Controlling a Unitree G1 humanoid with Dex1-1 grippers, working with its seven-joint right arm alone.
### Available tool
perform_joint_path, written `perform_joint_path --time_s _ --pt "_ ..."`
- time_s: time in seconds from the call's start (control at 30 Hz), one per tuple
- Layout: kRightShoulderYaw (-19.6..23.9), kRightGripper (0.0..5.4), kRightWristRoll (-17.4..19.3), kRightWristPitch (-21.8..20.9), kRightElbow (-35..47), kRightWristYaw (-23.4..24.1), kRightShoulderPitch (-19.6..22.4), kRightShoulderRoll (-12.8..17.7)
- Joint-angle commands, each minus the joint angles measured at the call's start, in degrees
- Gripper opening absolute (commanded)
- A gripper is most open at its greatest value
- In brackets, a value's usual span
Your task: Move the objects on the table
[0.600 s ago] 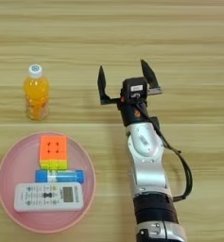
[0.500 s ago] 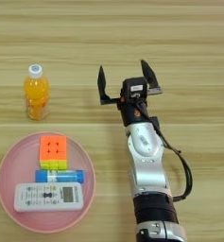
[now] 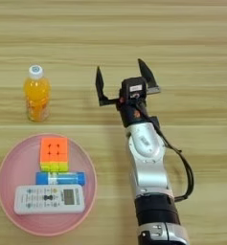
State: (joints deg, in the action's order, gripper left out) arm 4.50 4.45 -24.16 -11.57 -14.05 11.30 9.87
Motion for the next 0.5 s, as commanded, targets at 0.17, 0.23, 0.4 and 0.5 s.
perform_joint_path --time_s 0.17,0.23,0.4,0.5 --pt "-3.04 5.38 12.18 7.40 12.89 -8.69 2.37 -0.34" --pt "-3.89 5.38 12.75 9.04 13.85 -10.32 3.62 -0.12" --pt "-7.65 5.38 10.27 12.59 10.49 -13.44 7.52 -0.60" --pt "-10.55 5.38 7.13 14.30 6.41 -14.58 10.69 -1.35"
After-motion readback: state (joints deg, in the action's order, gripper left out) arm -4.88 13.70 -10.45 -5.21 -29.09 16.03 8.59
